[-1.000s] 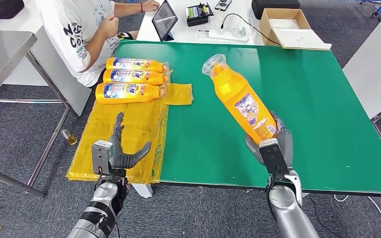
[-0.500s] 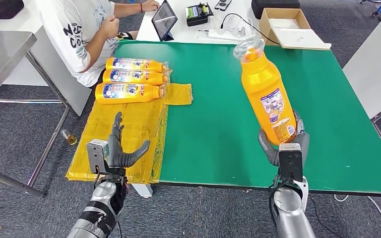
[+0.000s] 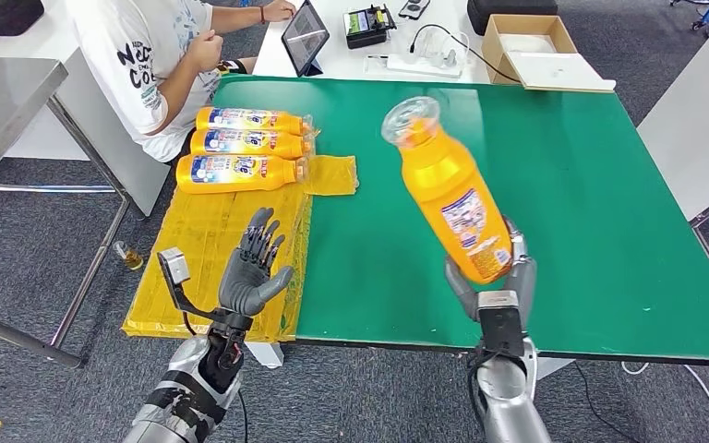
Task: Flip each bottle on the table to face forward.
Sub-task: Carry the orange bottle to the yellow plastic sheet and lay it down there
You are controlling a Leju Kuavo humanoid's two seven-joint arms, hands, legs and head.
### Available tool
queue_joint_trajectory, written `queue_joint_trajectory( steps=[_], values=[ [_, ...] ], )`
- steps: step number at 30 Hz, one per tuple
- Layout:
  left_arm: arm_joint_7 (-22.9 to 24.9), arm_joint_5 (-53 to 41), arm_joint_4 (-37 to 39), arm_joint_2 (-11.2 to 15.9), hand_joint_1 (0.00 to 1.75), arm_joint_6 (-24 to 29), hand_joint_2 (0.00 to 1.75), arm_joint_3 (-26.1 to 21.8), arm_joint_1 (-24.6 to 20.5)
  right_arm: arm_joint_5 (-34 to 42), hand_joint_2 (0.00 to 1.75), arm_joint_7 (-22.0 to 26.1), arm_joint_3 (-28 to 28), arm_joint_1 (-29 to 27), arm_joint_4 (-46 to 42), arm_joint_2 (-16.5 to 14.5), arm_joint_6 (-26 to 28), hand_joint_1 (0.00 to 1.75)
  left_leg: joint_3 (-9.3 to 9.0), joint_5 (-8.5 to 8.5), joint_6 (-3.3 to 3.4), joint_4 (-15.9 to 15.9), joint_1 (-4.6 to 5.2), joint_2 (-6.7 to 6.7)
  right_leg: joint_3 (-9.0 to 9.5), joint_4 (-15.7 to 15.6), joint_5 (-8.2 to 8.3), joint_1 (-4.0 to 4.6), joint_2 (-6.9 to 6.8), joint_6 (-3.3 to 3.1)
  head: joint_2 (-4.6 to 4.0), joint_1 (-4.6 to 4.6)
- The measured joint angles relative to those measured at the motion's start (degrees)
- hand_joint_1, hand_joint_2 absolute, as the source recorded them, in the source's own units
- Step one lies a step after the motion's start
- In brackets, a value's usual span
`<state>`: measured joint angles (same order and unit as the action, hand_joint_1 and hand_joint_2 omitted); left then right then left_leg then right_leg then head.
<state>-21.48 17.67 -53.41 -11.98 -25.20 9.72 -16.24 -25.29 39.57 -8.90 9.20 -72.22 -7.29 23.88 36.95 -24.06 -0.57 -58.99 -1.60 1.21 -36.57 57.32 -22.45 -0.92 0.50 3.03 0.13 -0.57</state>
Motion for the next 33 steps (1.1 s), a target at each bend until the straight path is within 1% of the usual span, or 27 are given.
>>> queue_joint_trajectory(
  steps=[4,9,15,19,24,33],
  values=[
    [1.12,3.95,0.25,0.49,0.0,-2.55,1.75,2.69,-0.6,0.84,1.75,0.23,-5.54,0.35,5.57,-2.37,0.54,1.75,0.01,0.0,0.0,0.01,-0.02,0.0,0.0,0.0,-0.01,0.03,0.0,-0.01,0.0,0.0],
    [1.35,5.75,0.83,1.08,0.0,-2.81,1.75,5.5,-1.71,3.37,1.75,0.27,-13.11,1.16,12.42,-4.37,2.04,1.75,0.02,0.01,-0.01,0.01,-0.01,0.01,0.0,0.0,-0.01,0.01,0.0,-0.01,0.0,0.01],
    [1.6,6.36,1.38,1.8,0.0,-2.67,1.75,7.56,-2.52,6.11,1.75,0.27,-19.14,2.76,18.85,-6.02,1.73,1.75,0.02,0.01,-0.01,0.01,-0.01,0.01,-0.02,0.0,-0.01,0.01,0.0,-0.01,0.0,0.01],
    [1.31,6.47,1.39,2.2,0.0,-2.5,1.75,8.38,-2.54,7.87,1.75,0.27,-20.87,3.88,22.69,-7.3,0.42,1.75,0.02,0.01,-0.01,0.01,-0.01,-0.01,-0.03,0.0,-0.01,0.02,0.01,-0.01,0.0,0.01],
    [0.86,6.7,1.39,2.56,0.0,-2.53,1.75,9.3,-2.52,10.28,1.75,0.27,-21.57,4.85,25.72,-8.51,-0.62,1.75,0.02,0.01,-0.01,0.01,-0.01,0.0,-0.04,0.0,-0.01,0.01,0.01,-0.01,0.0,0.02],
    [0.78,7.17,1.05,2.97,0.0,-1.62,1.75,10.2,-2.39,14.3,1.75,0.27,-21.34,5.59,27.68,-8.89,-0.06,1.75,0.02,0.01,-0.01,0.0,0.0,0.0,-0.03,0.0,0.0,0.0,0.01,-0.01,0.0,0.01]
  ],
)
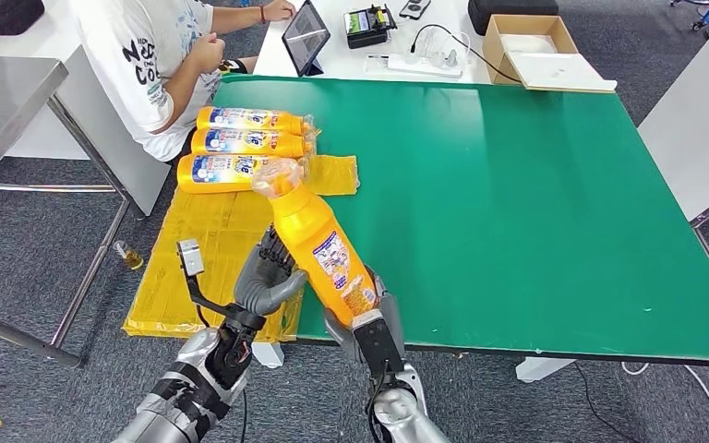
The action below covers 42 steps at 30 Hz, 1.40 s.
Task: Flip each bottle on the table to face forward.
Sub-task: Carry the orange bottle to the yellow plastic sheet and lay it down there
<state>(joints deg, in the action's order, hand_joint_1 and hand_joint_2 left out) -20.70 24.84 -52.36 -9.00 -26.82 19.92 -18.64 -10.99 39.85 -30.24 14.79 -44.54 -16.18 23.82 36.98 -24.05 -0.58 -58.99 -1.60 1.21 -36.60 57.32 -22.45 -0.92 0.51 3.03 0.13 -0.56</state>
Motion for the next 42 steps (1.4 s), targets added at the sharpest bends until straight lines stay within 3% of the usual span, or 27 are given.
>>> queue_joint_trajectory(
  steps=[21,42],
  values=[
    [0.56,0.14,-2.49,0.42,0.0,1.33,1.75,0.13,1.73,1.36,1.75,0.04,7.44,-0.17,-0.91,0.13,-0.51,1.75,0.0,0.0,0.0,0.0,0.0,0.0,0.0,0.0,0.0,0.0,0.0,0.0,0.0,0.01],
    [0.9,0.14,-2.57,0.42,0.0,0.65,1.75,0.13,1.74,-2.01,1.75,0.04,7.81,0.72,3.3,-1.44,-1.66,1.75,0.0,0.0,0.0,0.0,0.0,0.0,0.0,0.0,0.0,0.0,0.0,0.0,0.0,0.01]
  ],
)
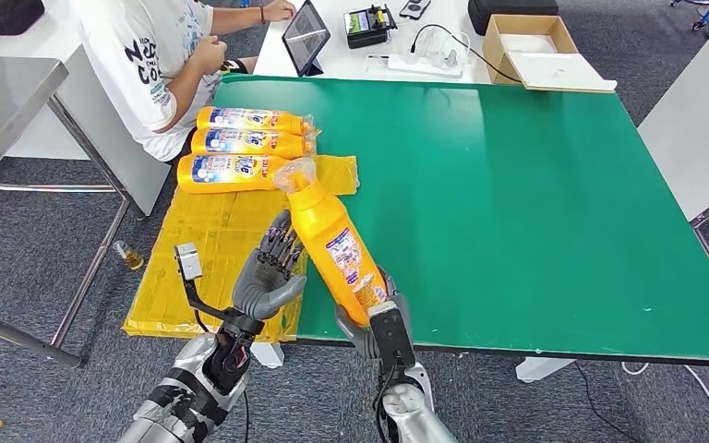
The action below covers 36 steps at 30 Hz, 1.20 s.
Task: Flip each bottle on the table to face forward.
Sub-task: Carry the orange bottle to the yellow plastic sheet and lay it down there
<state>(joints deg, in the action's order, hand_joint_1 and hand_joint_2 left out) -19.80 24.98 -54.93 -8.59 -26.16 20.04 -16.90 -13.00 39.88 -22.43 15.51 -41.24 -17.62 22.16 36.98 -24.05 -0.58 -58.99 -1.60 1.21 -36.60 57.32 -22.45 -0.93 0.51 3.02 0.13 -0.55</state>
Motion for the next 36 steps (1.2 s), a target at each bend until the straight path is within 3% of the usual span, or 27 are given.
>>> queue_joint_trajectory(
  steps=[7,16,31,32,35,36],
  values=[
    [0.16,0.01,0.07,0.0,0.0,-0.4,1.75,0.14,-0.14,-2.89,1.75,0.01,-0.46,0.66,1.1,-0.24,-0.35,1.75,0.0,0.0,0.0,0.0,0.0,0.0,0.0,0.0,0.0,0.0,0.0,0.0,0.0,0.01],
    [0.55,0.87,2.02,-0.04,0.0,-1.26,1.75,0.87,-1.63,-9.05,1.75,-0.16,-5.08,2.66,6.29,-1.47,-1.18,1.75,0.0,0.01,-0.01,0.0,0.0,-0.01,-0.01,0.0,0.0,0.0,0.0,0.0,0.0,0.01],
    [0.69,1.4,5.21,-0.03,0.0,-2.09,1.75,0.89,-2.48,-9.68,1.75,-1.35,-7.12,4.77,11.04,-2.09,-3.1,1.75,-0.01,0.01,-0.01,0.0,0.0,-0.01,-0.02,0.0,0.0,0.0,0.01,0.0,0.0,0.01],
    [0.62,1.62,5.35,-0.02,0.1,-2.28,1.75,0.89,-2.52,-9.68,1.75,-1.39,-7.19,4.86,11.17,-2.09,-3.2,1.75,-0.01,0.01,-0.01,0.0,0.0,-0.01,-0.02,0.0,0.0,0.0,0.01,0.0,0.0,0.01],
    [0.12,2.15,5.7,-0.01,1.4,-3.06,1.75,0.87,-2.58,-9.69,1.75,-1.44,-7.31,5.1,11.51,-2.09,-3.43,1.75,-0.01,0.01,-0.01,0.0,0.0,-0.01,-0.02,0.0,0.0,0.0,0.01,0.0,0.0,0.01],
    [-0.09,2.28,5.75,-0.01,1.75,-3.28,1.75,0.87,-2.58,-9.7,1.75,-1.44,-7.31,5.17,11.59,-2.1,-3.47,1.75,-0.01,0.01,-0.01,0.0,0.0,-0.01,-0.02,0.0,0.0,0.0,0.01,0.0,0.0,0.0]
  ],
)
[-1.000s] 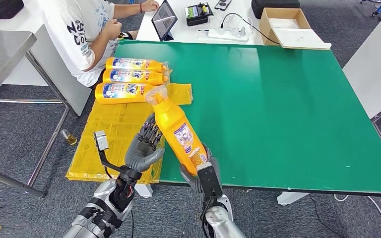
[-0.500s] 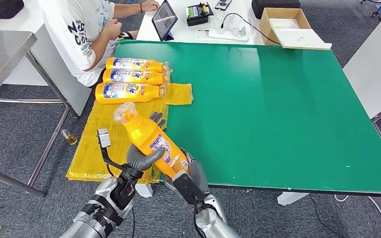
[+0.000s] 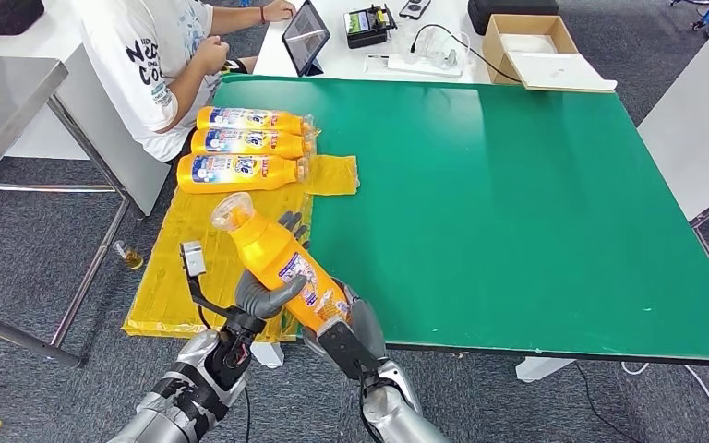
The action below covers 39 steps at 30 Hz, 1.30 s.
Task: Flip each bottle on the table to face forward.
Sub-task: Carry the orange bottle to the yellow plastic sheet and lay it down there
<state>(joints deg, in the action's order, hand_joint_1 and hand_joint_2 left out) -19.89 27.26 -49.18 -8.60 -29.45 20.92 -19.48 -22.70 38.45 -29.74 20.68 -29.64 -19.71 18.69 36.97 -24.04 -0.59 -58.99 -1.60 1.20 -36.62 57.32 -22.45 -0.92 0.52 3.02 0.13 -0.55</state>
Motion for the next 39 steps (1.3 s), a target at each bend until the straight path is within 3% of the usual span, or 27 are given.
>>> queue_joint_trajectory(
  steps=[18,19,21,22,23,25,28,31,35,39],
  values=[
    [-1.77,-0.25,0.0,0.03,1.75,-0.89,1.75,0.0,0.0,0.17,1.75,0.13,-0.01,0.57,0.52,-0.16,-0.09,1.75,0.0,0.0,0.0,0.0,0.0,0.0,0.0,0.0,0.0,0.0,0.0,0.0,0.0,0.01],
    [-1.79,-0.28,0.0,0.03,1.75,-0.89,1.75,0.0,0.0,0.21,1.75,0.14,-0.01,0.58,0.53,-0.16,-0.08,1.54,0.0,0.0,0.0,0.0,0.0,0.0,0.0,0.0,0.0,0.0,0.0,0.0,0.0,0.01],
    [-1.82,-0.38,0.0,0.03,1.75,-0.87,1.75,-0.01,0.0,0.34,1.75,0.18,0.02,0.6,0.53,-0.15,-0.05,0.67,0.0,0.0,0.0,0.0,0.0,0.0,0.0,0.0,0.0,0.0,0.0,0.0,0.0,0.01],
    [-1.85,-0.44,-0.01,0.03,1.75,-0.84,1.75,-0.02,0.0,0.43,1.31,0.19,0.03,0.61,0.53,-0.15,-0.03,0.23,0.0,0.0,0.0,0.0,0.0,0.0,0.0,0.0,0.0,0.0,0.0,0.0,0.0,0.01],
    [-1.87,-0.51,-0.05,0.03,1.75,-0.8,1.75,-0.03,0.0,0.55,0.87,0.2,0.04,0.6,0.53,-0.15,-0.01,0.0,0.0,0.0,0.0,0.0,0.0,0.0,0.0,0.0,0.0,0.0,0.0,0.0,0.0,0.0],
    [-1.9,-0.65,-0.19,0.03,1.75,-0.46,1.75,-0.05,0.0,1.06,0.0,0.2,0.07,0.6,0.53,-0.16,0.04,0.0,0.0,0.0,0.0,0.0,0.0,0.0,0.0,0.0,0.0,0.0,0.0,0.0,0.0,0.0],
    [-2.13,-1.79,-0.81,0.03,1.75,1.68,1.75,-0.07,0.03,2.19,0.0,0.45,0.34,0.55,0.3,-0.16,0.16,0.0,0.0,0.0,0.0,0.0,0.0,0.0,0.0,0.0,0.0,0.0,0.0,0.0,0.0,0.0],
    [-3.68,-5.65,-2.18,0.01,1.75,7.22,1.75,-0.43,0.01,3.0,0.0,0.9,0.87,0.03,-1.56,0.02,-0.06,0.0,0.01,0.0,0.0,0.0,0.0,0.0,0.0,0.0,0.0,0.0,0.0,0.0,0.0,0.0],
    [-6.12,-12.18,-4.49,-0.05,1.75,18.45,1.75,-3.03,-0.7,3.38,0.0,0.23,1.44,-2.09,-8.72,1.27,-1.35,0.0,0.0,0.0,0.0,0.0,0.0,0.0,-0.01,0.0,0.01,0.0,0.0,0.0,0.0,0.01],
    [-6.68,-14.49,-6.15,-0.2,1.75,23.08,1.75,-6.31,-1.65,3.73,0.0,-1.0,1.7,-3.97,-16.56,2.55,-2.26,0.0,0.0,0.01,0.0,0.0,0.0,0.0,-0.02,0.0,0.01,0.0,0.01,0.0,0.0,0.01]
  ],
)
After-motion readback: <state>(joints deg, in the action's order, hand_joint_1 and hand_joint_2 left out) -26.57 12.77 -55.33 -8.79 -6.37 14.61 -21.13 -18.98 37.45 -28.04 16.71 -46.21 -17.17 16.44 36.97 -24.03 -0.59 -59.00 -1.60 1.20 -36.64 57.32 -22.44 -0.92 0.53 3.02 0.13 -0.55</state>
